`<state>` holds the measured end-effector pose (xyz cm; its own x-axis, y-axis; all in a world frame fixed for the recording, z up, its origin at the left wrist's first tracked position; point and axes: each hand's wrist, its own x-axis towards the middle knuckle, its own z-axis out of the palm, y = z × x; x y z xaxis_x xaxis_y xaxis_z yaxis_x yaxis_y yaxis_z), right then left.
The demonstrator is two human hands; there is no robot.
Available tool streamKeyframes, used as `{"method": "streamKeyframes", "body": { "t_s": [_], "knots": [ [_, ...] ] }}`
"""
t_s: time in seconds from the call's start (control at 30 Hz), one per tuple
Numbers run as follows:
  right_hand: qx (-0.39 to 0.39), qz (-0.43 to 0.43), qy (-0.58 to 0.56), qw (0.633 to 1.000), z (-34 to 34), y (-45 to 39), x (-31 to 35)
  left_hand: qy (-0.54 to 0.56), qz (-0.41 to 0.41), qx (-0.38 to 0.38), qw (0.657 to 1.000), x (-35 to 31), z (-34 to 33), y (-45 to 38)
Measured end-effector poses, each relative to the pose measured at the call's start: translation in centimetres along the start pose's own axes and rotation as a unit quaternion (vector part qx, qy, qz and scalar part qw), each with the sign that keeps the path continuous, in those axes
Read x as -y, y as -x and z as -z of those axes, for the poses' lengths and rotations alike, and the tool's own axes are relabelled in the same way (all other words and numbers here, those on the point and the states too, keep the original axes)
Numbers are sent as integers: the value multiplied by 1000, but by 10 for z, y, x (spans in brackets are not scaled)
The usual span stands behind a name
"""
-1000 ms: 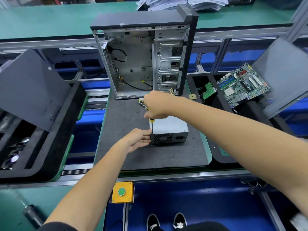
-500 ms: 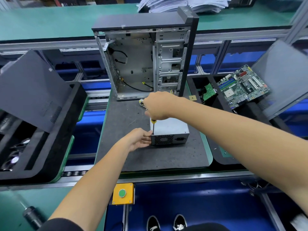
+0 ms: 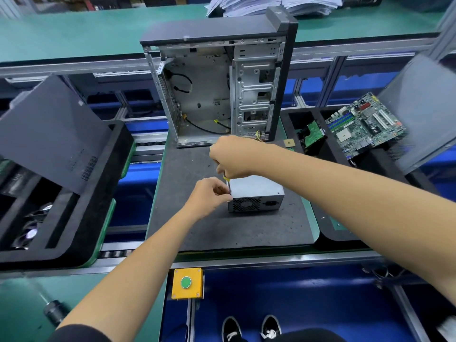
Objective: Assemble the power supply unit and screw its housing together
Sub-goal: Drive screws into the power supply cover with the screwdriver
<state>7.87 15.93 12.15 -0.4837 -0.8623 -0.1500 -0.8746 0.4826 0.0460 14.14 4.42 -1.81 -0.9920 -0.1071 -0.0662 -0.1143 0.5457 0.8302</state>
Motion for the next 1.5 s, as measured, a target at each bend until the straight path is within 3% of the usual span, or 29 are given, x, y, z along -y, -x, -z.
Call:
{"method": "streamKeyframes", "body": {
  "t_s": [0.2, 0.33, 0.63, 0.8, 1.03, 1.3, 1.5],
  "knots": [
    [-8, -20, 84, 996, -5, 3, 2, -47, -20, -25, 998, 1, -6, 0],
    [72, -31, 0, 997, 2, 4, -8, -85, -41, 1, 996, -1, -2, -3],
    [32, -59, -43, 997, -5, -9, -14, -110, -32, 61, 992, -8, 5, -14],
    [55, -64, -226, 970, -3, -11, -29, -148, -60, 100, 982, -9, 14, -20],
    [-65, -137, -424, 893, 7, -13, -60, -136, -86, 62, 985, -25, 22, -48],
    [-137, -193, -368, 899, -4, -21, -105, -157, -72, 38, 984, -44, 0, -111],
    [-137, -187, -360, 904, -17, -41, -155, -146, -41, 49, 987, -52, -18, -163]
  ]
}}
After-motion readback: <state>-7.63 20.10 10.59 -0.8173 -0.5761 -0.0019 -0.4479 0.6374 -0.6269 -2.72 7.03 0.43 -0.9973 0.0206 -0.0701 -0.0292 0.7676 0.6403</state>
